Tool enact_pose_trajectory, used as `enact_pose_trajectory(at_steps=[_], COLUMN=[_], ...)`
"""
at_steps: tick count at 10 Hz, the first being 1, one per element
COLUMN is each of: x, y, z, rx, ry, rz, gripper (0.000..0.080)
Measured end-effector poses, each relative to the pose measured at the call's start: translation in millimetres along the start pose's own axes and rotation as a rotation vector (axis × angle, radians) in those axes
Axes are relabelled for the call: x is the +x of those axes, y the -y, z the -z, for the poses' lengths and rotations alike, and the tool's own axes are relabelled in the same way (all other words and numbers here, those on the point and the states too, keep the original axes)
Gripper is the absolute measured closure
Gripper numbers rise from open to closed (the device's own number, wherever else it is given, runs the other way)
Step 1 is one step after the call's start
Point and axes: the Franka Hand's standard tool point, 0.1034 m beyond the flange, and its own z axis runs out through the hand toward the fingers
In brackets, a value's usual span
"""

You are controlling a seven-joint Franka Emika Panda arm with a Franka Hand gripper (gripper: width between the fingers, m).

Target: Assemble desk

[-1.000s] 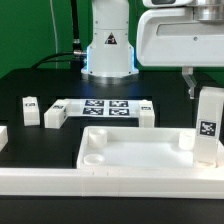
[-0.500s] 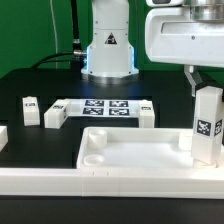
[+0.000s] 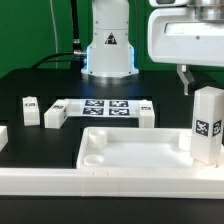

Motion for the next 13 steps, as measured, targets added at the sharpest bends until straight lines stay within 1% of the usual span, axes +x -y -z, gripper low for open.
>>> enact_pose_trajectory(at_steps=[1, 5, 6, 7, 8, 10, 13], x=[-4.8, -3.7, -1.3, 11.0, 22.7, 34.4, 33.9], y=[3.3, 1.9, -1.3, -14.6, -18.9, -26.8, -16.3], z=[-1.1, -2.3, -4.4, -11.1, -9.8, -10.0, -3.2], rx=[0.000, 0.000, -0.003, -0.013, -0.034, -0.060, -0.069], ry=[0.003, 0.004, 0.006, 0.010, -0.033, -0.042, -0.051], rz=[0.120, 0.388, 0.463, 0.617, 0.708, 0.950, 1.125], gripper=[0.0158, 0.0150, 0.0150, 0.0150, 0.0150, 0.0150, 0.0150])
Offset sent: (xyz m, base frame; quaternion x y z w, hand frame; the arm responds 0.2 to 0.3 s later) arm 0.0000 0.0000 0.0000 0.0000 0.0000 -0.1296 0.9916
